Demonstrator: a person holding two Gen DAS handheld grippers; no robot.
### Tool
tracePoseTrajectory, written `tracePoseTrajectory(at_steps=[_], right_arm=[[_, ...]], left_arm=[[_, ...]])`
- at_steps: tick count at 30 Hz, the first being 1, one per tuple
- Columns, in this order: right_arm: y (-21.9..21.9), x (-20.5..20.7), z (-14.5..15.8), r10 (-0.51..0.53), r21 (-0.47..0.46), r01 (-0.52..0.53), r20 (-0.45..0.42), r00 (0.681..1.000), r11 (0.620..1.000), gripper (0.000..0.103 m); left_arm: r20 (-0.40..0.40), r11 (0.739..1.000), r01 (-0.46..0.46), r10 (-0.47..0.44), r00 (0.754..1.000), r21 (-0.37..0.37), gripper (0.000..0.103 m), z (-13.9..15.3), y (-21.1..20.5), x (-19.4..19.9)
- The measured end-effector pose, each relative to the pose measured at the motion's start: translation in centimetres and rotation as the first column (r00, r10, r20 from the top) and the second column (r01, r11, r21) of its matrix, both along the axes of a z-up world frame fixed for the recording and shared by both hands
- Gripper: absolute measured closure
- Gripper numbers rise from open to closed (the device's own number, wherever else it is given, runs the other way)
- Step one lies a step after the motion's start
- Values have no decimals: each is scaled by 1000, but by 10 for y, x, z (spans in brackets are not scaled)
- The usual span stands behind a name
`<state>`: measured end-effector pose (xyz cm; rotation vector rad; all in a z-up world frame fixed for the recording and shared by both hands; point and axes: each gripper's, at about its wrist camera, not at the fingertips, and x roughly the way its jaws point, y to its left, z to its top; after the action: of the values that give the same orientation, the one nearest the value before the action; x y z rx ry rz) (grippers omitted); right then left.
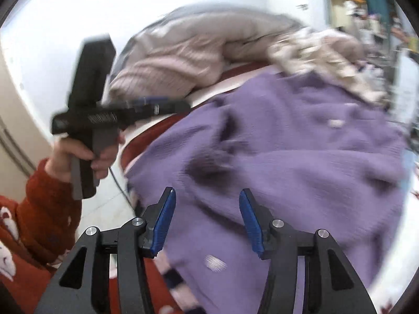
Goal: Fold large clothes
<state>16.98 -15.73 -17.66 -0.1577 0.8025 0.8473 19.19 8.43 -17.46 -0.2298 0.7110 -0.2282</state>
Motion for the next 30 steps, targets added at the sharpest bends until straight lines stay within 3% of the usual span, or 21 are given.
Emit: tracePoseTrajectory(at_steps=[5, 11, 14, 16, 20, 22, 30], right_arm=[[-72, 5, 5, -171, -3, 171, 10, 985, 985, 56], [-118, 6, -3, -271, -17, 271, -12, 962, 962, 56], [-122, 6, -7, -293, -26, 293, -20, 956, 956, 56], [-125, 4, -9, -296, -21, 295, -21, 955, 955, 56], [-129, 1, -7, -300, -18, 300, -16, 954, 954, 56], [-129, 0, -8, -301, -19, 301, -16, 953, 953, 56], [-132, -3, -7, -310, -19, 310, -20, 950, 951, 56]], left_arm=[[-61, 994, 107, -108, 992, -22, 1, -19, -38, 23], [-88, 991, 131, -130, 988, 13, 3, -29, -60, 22], [-95, 991, 127, -123, 988, 34, 14, -29, -61, 20], [-103, 991, 130, -125, 987, 41, 35, -29, -61, 19], [-109, 990, 134, -128, 986, 50, 55, -28, -58, 17], [-104, 989, 136, -130, 986, 54, 72, -27, -57, 15], [-57, 993, 92, -88, 995, 72, 90, -14, -42, 3]])
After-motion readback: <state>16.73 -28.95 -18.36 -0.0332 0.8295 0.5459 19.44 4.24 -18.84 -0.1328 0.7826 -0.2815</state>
